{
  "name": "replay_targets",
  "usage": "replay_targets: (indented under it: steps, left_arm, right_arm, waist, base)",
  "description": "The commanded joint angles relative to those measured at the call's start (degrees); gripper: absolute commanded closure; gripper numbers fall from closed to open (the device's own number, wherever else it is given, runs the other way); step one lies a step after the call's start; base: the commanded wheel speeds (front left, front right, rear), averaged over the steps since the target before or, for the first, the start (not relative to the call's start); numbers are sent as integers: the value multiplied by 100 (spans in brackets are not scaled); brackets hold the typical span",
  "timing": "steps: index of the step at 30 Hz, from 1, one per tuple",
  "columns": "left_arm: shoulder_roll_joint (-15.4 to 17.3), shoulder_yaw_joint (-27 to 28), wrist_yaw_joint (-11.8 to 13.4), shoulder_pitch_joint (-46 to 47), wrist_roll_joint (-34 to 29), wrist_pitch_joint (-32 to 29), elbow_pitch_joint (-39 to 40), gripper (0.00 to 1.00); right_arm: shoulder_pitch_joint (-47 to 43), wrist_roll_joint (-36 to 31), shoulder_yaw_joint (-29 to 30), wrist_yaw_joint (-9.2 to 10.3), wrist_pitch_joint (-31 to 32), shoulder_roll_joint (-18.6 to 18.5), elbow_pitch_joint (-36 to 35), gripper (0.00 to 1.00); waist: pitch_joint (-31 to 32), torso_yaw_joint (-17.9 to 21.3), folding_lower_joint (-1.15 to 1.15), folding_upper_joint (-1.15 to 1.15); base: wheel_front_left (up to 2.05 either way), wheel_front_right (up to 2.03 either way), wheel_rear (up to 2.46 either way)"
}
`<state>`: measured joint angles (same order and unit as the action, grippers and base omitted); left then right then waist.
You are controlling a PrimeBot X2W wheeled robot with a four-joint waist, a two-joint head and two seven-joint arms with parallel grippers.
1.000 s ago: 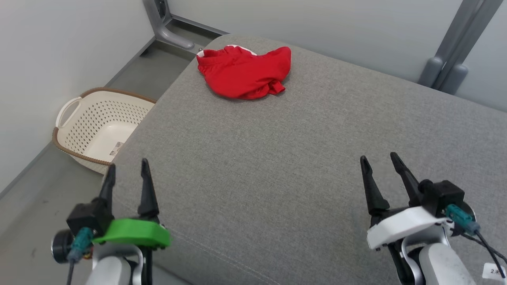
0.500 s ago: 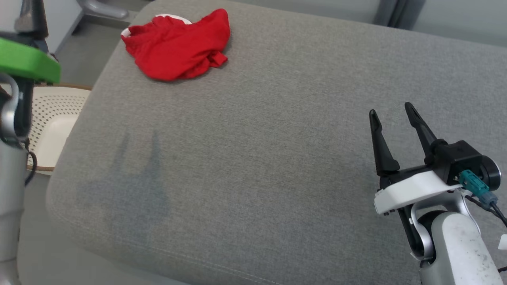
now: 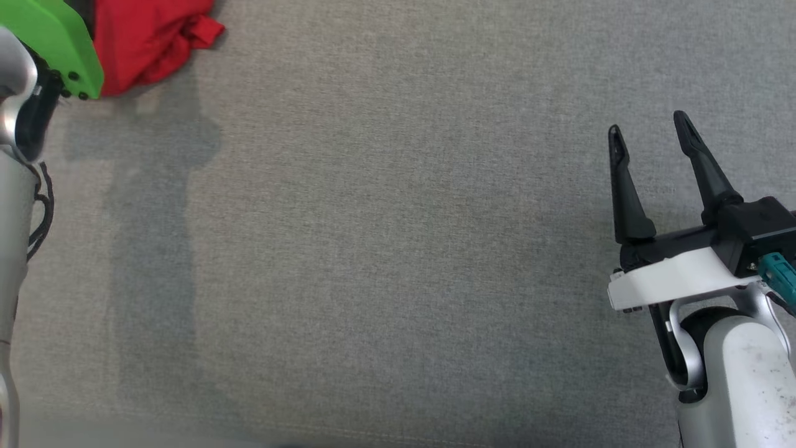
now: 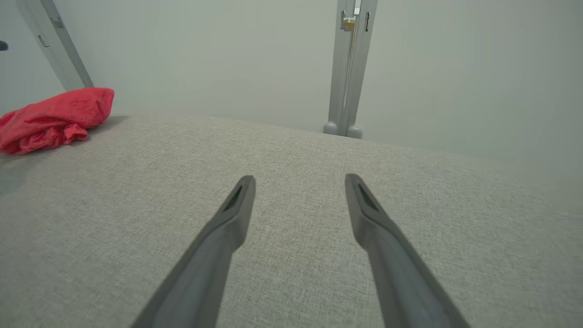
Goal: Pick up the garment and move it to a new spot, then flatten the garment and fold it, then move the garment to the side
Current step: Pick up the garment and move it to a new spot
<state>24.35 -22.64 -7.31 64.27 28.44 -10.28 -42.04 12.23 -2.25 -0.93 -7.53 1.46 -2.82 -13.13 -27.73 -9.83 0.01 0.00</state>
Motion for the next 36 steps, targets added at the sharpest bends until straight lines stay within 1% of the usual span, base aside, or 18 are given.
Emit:
replay_targets:
  steps: [1, 4, 6, 9, 12, 13, 15, 16, 20, 24, 26, 32, 36]
  left_arm:
    - [95, -85, -17, 12, 120, -63, -105, 0]
    - [210, -273, -14, -17, 376, -117, -393, 0]
    - [212, -343, -16, -15, 512, -74, -569, 0]
    - [283, -373, -16, 52, 585, 23, -862, 0]
    - [300, -446, -16, 115, 661, -20, -1142, 0]
    - [304, -470, -16, 123, 672, -5, -1200, 32]
    - [268, -523, -16, 113, 721, 55, -1296, 91]
    - [266, -551, -16, 143, 740, 117, -1321, 100]
    - [297, -706, -17, 224, 767, 333, -1357, 100]
    - [364, -955, -17, 301, 792, 503, -1238, 100]
    - [347, -1077, -17, 347, 865, 597, -1111, 100]
    - [215, -1555, -17, 413, 1065, 748, -580, 100]
    - [-5, -1781, -17, 417, 1362, 782, -216, 100]
  right_arm:
    - [77, -46, 6, 9, 22, -14, -108, 0]
    - [25, -45, 31, 9, 62, -13, -287, 0]
    - [-26, -28, 43, 9, 93, -13, -353, 0]
    - [-80, -31, 52, 9, 105, -13, -411, 0]
    - [-95, -23, 73, 9, 101, -14, -430, 0]
    - [-93, -16, 80, 9, 97, -13, -430, 0]
    - [-78, 3, 101, 9, 73, -14, -408, 0]
    - [-68, 22, 111, 9, 45, -14, -380, 0]
    - [-19, 98, 91, 9, -37, -14, -229, 0]
    - [-13, 228, 91, 9, -167, -14, 12, 0]
    - [-42, 328, 104, 9, -241, -15, 169, 0]
    - [-196, 662, 218, 9, -507, -13, 862, 0]
    - [-337, 879, 230, 9, -688, -14, 1308, 0]
  waist:
    - [-594, 517, -1, 0]
    - [-733, 575, -1, 0]
    - [-789, 596, -1, 0]
    - [-837, 623, -1, 0]
    - [-859, 642, -1, 0]
    - [-862, 644, -1, 0]
    - [-851, 640, -1, 0]
    - [-828, 628, -1, 0]
    - [-636, 597, -1, 0]
    - [-254, 606, -1, 0]
    - [-18, 619, -1, 0]
    - [795, 741, -1, 0]
    - [1319, 896, -1, 0]
  base:
    - [0, 0, 0]
    - [0, 0, 0]
    - [0, 0, 0]
    - [0, 0, 0]
    - [0, 0, 0]
    - [0, 0, 0]
    - [0, 0, 0]
    - [0, 0, 0]
    - [0, 0, 0]
    - [0, 0, 0]
    - [0, 0, 0]
    - [0, 0, 0]
    - [0, 0, 0]
